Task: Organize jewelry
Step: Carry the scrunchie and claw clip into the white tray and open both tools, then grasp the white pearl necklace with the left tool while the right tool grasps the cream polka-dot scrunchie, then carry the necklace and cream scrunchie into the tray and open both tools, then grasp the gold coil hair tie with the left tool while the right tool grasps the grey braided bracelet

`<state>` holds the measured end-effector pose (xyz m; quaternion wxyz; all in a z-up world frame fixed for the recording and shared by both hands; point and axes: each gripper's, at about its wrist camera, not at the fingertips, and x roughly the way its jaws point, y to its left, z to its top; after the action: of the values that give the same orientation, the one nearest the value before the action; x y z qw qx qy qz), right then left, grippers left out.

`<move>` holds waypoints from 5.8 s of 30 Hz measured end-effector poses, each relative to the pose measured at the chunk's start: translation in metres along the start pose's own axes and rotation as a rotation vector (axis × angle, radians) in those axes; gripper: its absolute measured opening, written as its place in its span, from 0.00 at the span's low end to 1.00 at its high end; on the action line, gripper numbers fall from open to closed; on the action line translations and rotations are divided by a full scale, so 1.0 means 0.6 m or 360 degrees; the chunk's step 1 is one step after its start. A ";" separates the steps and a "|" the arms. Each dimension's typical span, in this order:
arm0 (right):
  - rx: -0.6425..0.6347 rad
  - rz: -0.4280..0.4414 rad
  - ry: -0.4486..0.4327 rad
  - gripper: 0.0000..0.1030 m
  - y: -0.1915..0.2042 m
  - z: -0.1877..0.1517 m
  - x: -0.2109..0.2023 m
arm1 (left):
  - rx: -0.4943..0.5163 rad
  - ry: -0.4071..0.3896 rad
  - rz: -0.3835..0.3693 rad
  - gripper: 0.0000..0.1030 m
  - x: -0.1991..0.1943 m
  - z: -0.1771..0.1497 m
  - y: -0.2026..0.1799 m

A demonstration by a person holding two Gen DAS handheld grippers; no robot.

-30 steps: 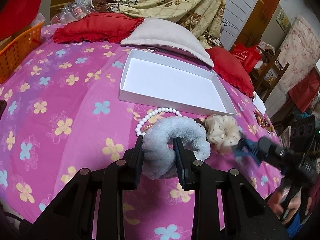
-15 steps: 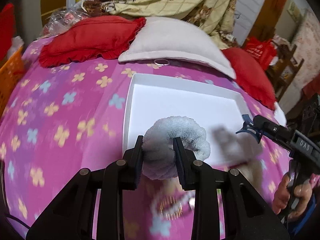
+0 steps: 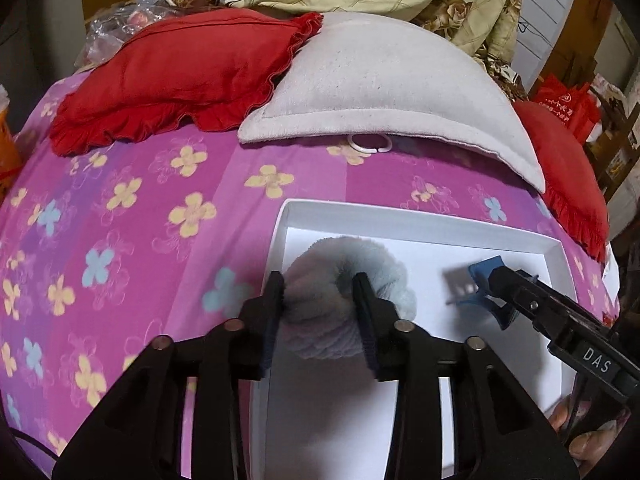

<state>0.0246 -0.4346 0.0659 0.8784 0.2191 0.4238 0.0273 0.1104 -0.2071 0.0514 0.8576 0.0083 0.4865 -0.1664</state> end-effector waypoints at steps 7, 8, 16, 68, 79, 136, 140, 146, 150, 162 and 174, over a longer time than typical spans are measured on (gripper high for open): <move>-0.0019 -0.0045 0.0008 0.69 0.009 0.002 -0.004 | -0.0046 0.0014 -0.0075 0.47 -0.006 -0.003 0.005; -0.0003 -0.0037 -0.0005 0.69 0.007 0.003 -0.016 | -0.0056 0.0015 -0.0090 0.47 -0.012 -0.004 0.007; -0.0050 -0.0001 -0.0098 0.72 0.000 -0.024 -0.144 | -0.0052 -0.0103 -0.0156 0.47 -0.134 -0.036 0.015; -0.0106 -0.0073 -0.0115 0.21 -0.097 -0.313 -0.265 | 0.0346 -0.0001 -0.0120 0.08 -0.144 -0.265 -0.066; -0.0152 -0.0039 -0.0271 0.20 -0.064 -0.314 -0.357 | 0.0300 -0.0206 -0.0227 0.08 -0.290 -0.260 -0.074; -0.0158 -0.0060 -0.0015 0.50 -0.012 -0.308 -0.255 | -0.0057 -0.0137 -0.0140 0.37 -0.213 -0.300 0.030; -0.0168 -0.0052 0.0031 0.50 -0.017 -0.338 -0.246 | -0.0061 -0.0070 -0.0223 0.37 -0.183 -0.313 0.029; -0.0194 0.0005 0.0056 0.48 0.004 -0.351 -0.224 | 0.0046 0.0006 -0.0232 0.37 -0.149 -0.323 0.014; -0.0200 0.0034 0.0073 0.47 0.019 -0.359 -0.210 | 0.0138 0.0019 -0.0235 0.37 -0.138 -0.323 -0.002; -0.0180 -0.0056 0.0086 0.36 0.037 -0.340 -0.172 | 0.0234 0.0029 -0.0236 0.08 -0.129 -0.321 -0.020; -0.0302 -0.0107 -0.0001 0.08 0.075 -0.337 -0.204 | 0.0123 -0.0080 -0.0301 0.08 -0.175 -0.310 0.010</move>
<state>-0.2004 -0.3494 0.0642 0.8957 0.1206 0.4262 0.0379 -0.0922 -0.1393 0.0403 0.8491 -0.0087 0.4567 -0.2653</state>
